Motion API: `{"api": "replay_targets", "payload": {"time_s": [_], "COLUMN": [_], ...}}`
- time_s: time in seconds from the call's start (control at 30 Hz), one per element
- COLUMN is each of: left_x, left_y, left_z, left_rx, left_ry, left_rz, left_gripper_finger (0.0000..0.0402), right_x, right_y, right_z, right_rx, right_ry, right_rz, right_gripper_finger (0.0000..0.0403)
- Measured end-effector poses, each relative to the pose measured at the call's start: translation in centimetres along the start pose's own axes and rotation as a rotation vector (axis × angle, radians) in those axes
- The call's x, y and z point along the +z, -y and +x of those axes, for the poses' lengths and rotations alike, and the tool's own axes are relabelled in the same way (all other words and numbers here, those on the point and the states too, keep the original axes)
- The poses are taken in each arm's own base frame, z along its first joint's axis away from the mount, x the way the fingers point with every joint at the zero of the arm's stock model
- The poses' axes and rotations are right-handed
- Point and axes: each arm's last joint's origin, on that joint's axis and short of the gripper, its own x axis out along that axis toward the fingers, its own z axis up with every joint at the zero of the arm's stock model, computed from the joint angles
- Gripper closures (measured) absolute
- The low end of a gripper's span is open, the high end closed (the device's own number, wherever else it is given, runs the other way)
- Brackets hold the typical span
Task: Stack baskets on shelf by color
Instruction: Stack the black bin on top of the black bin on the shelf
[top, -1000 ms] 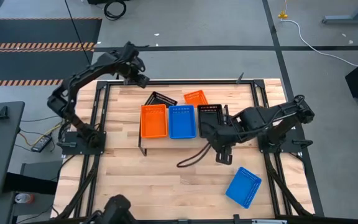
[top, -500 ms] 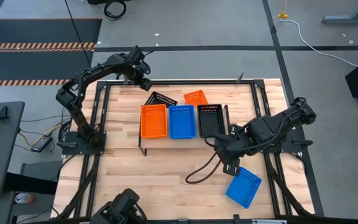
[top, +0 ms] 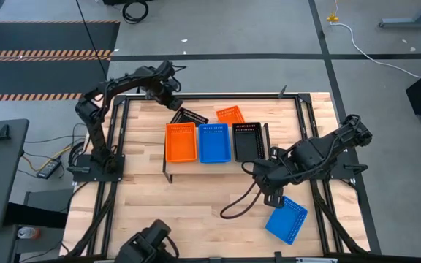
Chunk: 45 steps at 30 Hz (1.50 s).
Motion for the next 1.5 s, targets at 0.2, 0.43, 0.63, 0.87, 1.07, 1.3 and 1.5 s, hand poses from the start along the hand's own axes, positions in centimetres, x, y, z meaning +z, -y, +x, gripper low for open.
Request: {"api": "replay_targets", "payload": {"time_s": [0.2,0.43,0.63,0.87,1.07,1.3,1.5], "left_x": [0.1,0.0,-0.3,-0.3,-0.3,-0.3,-0.1], "left_y": [0.5,1.5,2.0,2.5,3.4,3.5,3.6], "left_z": [0.1,0.7,1.2,1.8,2.1,2.1,2.5], "left_rx": [-0.012,-0.015,-0.011,0.012,0.037,0.120,0.131], "left_ry": [0.009,-0.018,-0.047,-0.063,-0.060,-0.056,-0.044], "left_rz": [0.038,0.064,0.074,0.088,0.118,0.132,0.142], "left_gripper_finger": [0.0230,0.0230,0.0230,0.0230,0.0230,0.0230,0.0230], "right_x": [0.0,0.0,0.0,0.0,-0.2,-0.6,-0.7], "right_y": [0.0,0.0,0.0,0.0,-0.1,-0.5,-0.7], "right_z": [0.0,0.0,0.0,0.0,0.0,-0.1,-0.1], "right_rx": [-0.002,-0.001,-0.003,-0.001,0.002,0.009,0.010], "right_ry": [0.001,-0.001,-0.004,-0.009,-0.013,-0.016,-0.017], "right_rz": [0.003,0.004,0.004,0.018,0.023,0.026,0.022], "right_gripper_finger": [0.0204,0.0204,0.0204,0.0204,0.0204,0.0204,0.0204]}}
